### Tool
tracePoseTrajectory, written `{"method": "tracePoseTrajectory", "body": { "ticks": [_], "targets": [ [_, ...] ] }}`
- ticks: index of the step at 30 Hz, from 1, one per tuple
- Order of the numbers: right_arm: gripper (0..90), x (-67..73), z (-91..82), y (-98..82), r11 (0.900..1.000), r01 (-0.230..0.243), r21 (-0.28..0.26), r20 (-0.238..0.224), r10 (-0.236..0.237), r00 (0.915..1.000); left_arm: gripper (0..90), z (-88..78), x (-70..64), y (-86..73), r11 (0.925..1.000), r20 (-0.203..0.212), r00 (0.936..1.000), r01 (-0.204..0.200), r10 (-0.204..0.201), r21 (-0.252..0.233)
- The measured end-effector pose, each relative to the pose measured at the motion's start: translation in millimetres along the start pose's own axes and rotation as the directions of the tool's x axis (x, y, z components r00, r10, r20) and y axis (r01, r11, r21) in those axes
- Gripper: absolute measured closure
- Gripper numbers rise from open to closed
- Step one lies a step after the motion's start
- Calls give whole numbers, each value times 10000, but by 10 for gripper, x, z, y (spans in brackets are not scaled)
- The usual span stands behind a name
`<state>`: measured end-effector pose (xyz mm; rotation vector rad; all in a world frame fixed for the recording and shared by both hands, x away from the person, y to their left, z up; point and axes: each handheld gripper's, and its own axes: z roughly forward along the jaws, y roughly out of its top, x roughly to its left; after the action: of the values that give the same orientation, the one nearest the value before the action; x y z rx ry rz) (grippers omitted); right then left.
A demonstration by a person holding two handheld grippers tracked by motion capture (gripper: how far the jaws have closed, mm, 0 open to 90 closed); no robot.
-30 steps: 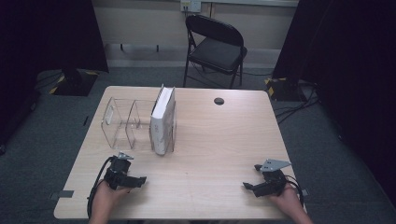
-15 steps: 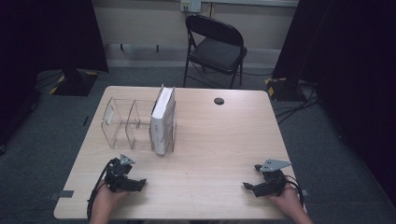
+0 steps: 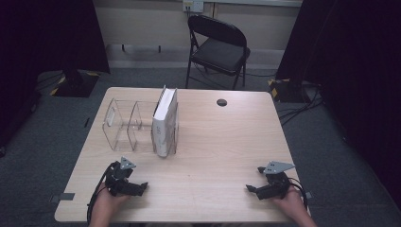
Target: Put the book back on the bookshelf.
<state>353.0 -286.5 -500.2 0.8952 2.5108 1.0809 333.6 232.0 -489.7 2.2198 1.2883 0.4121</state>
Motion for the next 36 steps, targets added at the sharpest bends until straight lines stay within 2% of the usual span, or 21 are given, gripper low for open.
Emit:
{"method": "tracePoseTrajectory", "body": {
  "ticks": [6, 9, 12, 26, 30, 36],
  "targets": [
    [101, 1, 0, 0, 10000, -5, -2, 7, 5, 10000, 4, 12, 6, -12, 9999, 93, 9999, 39, -38, -103],
    [101, 1, 0, 0, 10000, -2, 0, 7, 2, 10000, 0, 7, 30, -21, 9998, 58, 9998, -171, 172, -93],
    [101, 0, 0, 0, 10000, 14, -5, 10, -14, 10000, 0, 4, 37, -32, 9997, 118, 9998, -174, 176, -160],
    [102, 2, 2, -2, 10000, -13, -40, -3, 13, 10000, 0, 21, 76, -92, 9956, 207, 9989, -395, 414, -848],
    [102, 4, 2, -3, 10000, -35, -36, 4, 35, 10000, 0, 32, 73, -106, 9939, 244, 9992, -273, 301, -1070],
    [102, 8, -4, -5, 10000, -23, -6, 70, 23, 10000, 0, 32, 86, -123, 9917, 292, 9985, -430, 469, -1210]
  ]
}}
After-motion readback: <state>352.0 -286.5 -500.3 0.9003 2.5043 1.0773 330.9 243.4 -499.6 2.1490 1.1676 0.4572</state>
